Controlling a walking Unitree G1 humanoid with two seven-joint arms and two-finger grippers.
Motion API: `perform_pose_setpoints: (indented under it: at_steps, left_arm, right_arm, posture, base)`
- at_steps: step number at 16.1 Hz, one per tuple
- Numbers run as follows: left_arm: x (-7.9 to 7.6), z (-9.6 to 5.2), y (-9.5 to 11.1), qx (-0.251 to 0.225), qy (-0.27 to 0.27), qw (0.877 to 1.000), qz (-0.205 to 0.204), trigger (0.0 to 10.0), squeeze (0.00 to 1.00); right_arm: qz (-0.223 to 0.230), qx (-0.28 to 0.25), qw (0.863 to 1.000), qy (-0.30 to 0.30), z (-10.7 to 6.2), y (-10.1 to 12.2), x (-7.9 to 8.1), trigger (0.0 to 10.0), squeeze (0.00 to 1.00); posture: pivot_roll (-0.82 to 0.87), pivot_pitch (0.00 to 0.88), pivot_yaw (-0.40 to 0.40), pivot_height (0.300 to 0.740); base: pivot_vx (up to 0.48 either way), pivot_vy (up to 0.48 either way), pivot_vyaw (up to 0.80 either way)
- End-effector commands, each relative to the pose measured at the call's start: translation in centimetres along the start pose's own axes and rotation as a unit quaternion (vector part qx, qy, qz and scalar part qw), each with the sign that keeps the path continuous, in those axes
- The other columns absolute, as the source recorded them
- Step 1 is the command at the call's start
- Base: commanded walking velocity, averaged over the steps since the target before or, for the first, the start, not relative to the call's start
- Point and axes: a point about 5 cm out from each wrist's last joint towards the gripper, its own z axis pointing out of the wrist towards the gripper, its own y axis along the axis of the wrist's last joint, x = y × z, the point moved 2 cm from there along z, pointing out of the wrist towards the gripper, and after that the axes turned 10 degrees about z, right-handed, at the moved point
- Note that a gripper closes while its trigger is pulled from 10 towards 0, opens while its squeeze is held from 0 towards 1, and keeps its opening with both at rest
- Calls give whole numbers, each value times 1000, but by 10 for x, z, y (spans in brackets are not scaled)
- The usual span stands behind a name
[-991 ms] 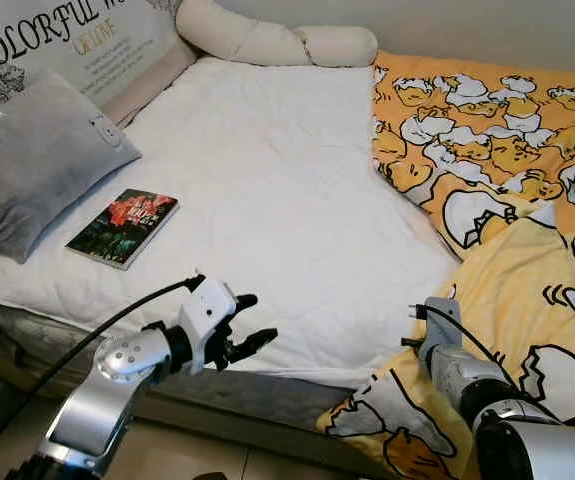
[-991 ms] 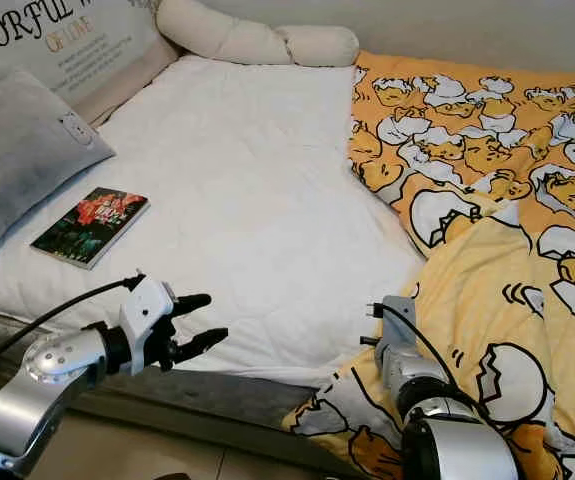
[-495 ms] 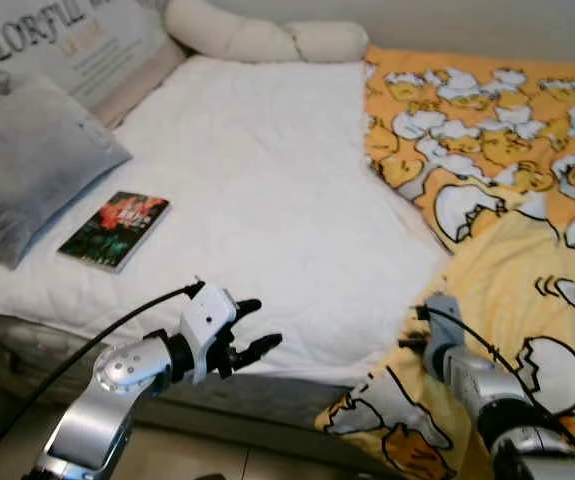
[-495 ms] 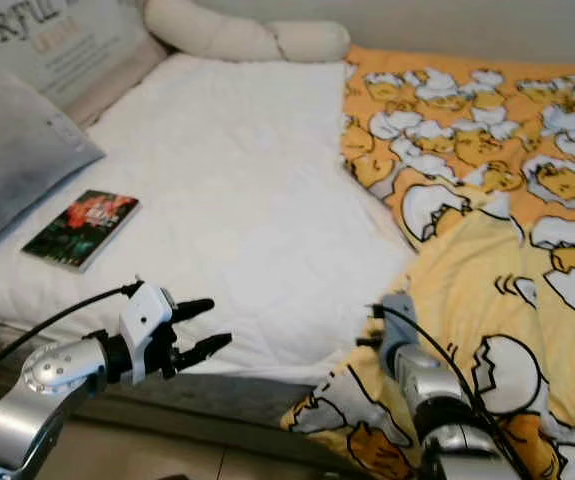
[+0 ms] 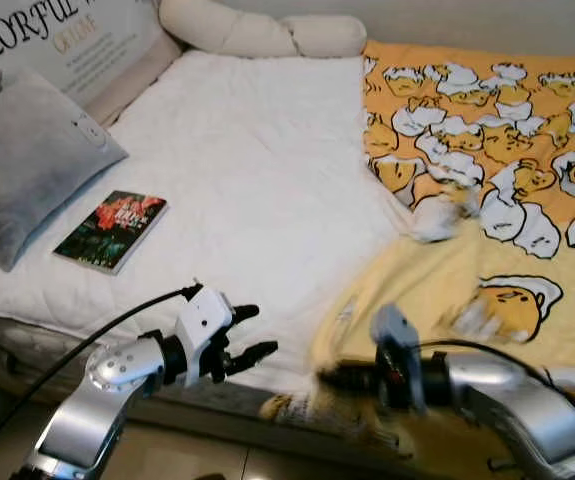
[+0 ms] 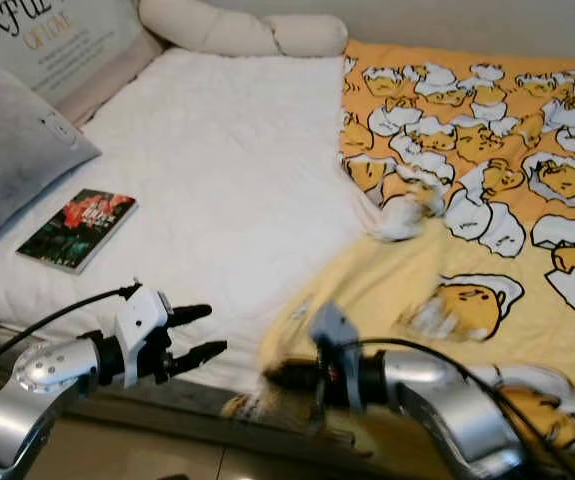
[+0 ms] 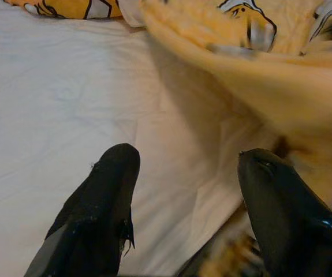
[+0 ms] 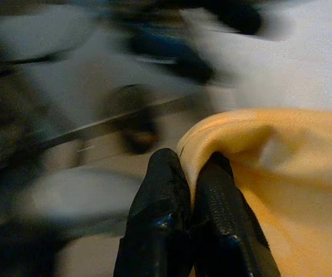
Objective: Clean up the room
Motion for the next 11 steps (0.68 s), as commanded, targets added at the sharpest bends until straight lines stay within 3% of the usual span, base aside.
perform_pose_setpoints:
  at_steps: [1,3,4,6,8,9,11]
  left_arm:
    - [-1,1,3,-2,-9,1000,1,10000,0]
    - [-2,1,2,0,-15,1000,1,10000,0]
    - [-3,1,1,2,-19,1000,2,10000,0]
    - [-4,1,1,5,-26,1000,5,10000,0]
    - [-4,4,2,6,-30,999,7,10000,0]
    - [-4,6,2,6,-31,999,9,10000,0]
    - [-3,6,3,6,-31,999,11,10000,0]
  right_arm:
    - [-4,10,997,77,5,4,22,0,0]
    - [-13,53,997,51,-1,-9,15,0,0]
    - [-20,76,997,19,-4,-17,7,1608,0]
    - [-28,142,988,-51,-11,-37,-10,10000,0]
    - [-21,170,980,-101,-12,-51,-24,10000,0]
    - [-13,165,980,-114,-10,-53,-29,10000,1000]
    - [-10,157,982,-108,-7,-52,-28,10000,1000]
  posture:
    - [-22,0,38,740]
    - [-20,0,40,740]
    - [-19,0,41,740]
    - [-16,0,44,740]
    - [-11,0,46,740]
    - [0,0,43,740]
    - [3,0,42,740]
  base:
    - [0,0,0]
    - [0,0,0]
    - [0,0,0]
    - [0,0,0]
    - [0,0,0]
    - [0,0,0]
    - [0,0,0]
